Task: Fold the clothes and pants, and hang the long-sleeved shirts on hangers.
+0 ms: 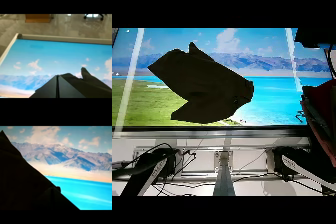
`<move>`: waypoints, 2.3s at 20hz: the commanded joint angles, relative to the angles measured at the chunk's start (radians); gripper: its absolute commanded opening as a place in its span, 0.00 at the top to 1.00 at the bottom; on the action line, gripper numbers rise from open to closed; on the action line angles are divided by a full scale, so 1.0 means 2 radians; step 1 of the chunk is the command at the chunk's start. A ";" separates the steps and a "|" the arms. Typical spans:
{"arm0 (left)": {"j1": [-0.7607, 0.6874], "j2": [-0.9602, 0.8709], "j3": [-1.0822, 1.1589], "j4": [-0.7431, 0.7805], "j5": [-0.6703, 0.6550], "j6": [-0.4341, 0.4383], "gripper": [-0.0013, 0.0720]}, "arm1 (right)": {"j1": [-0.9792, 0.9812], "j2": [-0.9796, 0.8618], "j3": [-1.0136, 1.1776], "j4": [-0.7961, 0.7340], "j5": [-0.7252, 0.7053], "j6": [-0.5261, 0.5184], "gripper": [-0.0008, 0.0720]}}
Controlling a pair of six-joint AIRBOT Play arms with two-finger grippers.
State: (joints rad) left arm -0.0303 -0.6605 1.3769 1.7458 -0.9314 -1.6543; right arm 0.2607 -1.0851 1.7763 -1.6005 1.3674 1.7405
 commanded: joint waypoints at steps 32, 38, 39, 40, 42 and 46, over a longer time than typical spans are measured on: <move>0.000 -0.002 0.000 0.000 0.000 0.000 0.98 | 0.041 0.017 -0.494 0.376 -0.149 -0.074 0.89; 0.000 -0.007 0.000 0.000 0.000 0.000 0.97 | 0.187 -0.005 -0.602 0.390 -0.332 0.101 0.23; 0.000 -0.010 0.000 0.000 0.000 0.000 0.97 | 0.204 -0.020 -0.601 0.401 -0.362 0.112 0.23; 0.000 -0.014 0.000 0.000 0.000 0.000 0.97 | 0.217 -0.039 -0.600 0.421 -0.385 0.112 0.23; 0.000 -0.022 0.000 0.000 0.000 0.000 0.97 | 0.226 -0.081 -0.595 0.462 -0.388 0.112 0.24; 0.000 -0.031 0.000 0.000 0.001 0.000 0.97 | 0.226 -0.125 -0.568 0.491 -0.416 0.105 0.42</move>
State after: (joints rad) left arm -0.0303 -0.7097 1.3766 1.7458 -0.9310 -1.6543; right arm 0.6945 -1.2728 0.6136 -0.6754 0.6140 1.9396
